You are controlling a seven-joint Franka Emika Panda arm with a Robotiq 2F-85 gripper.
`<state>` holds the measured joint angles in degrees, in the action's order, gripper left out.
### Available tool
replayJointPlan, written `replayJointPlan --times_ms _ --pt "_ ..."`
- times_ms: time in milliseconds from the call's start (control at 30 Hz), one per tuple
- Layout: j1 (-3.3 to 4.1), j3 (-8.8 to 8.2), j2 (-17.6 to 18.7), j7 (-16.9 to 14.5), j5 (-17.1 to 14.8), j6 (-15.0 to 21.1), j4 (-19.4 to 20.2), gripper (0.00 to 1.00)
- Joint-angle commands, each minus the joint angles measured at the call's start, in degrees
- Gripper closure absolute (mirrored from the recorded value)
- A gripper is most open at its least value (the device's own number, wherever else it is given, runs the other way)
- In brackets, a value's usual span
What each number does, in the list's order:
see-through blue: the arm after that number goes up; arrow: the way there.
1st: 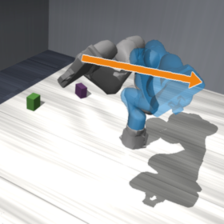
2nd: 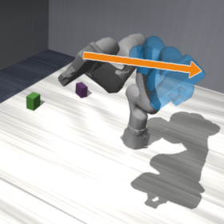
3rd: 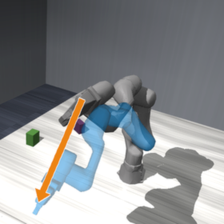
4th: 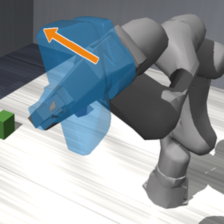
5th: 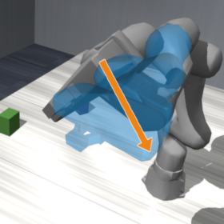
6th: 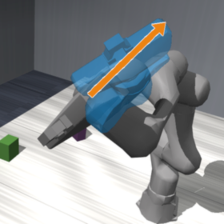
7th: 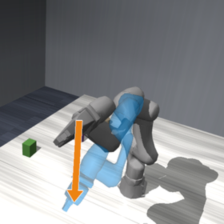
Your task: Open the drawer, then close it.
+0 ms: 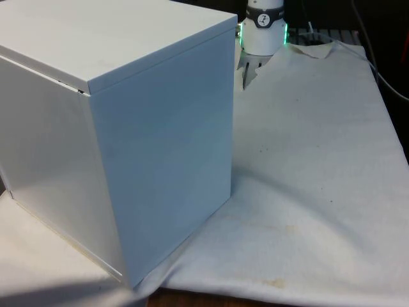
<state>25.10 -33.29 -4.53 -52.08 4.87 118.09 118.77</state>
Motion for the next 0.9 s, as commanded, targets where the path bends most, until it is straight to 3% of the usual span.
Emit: replayJointPlan --times_ms 0,433,700,733,767,867 --pt "-0.06 -0.11 0.0 -1.0 -0.2 0.8 0.2 0.0" --pt "-0.06 -0.52 0.3 -3.8 -0.1 1.3 0.0 0.0" --pt "-0.11 -0.46 0.1 -3.9 2.1 5.3 0.9 0.0" --pt "-0.06 -0.52 0.3 -4.4 1.1 4.2 0.5 0.0" --pt "-0.17 -0.4 0.0 -3.7 2.5 6.2 1.1 0.0" --pt "-0.17 -0.4 -0.2 -3.3 3.4 7.5 1.5 0.0"
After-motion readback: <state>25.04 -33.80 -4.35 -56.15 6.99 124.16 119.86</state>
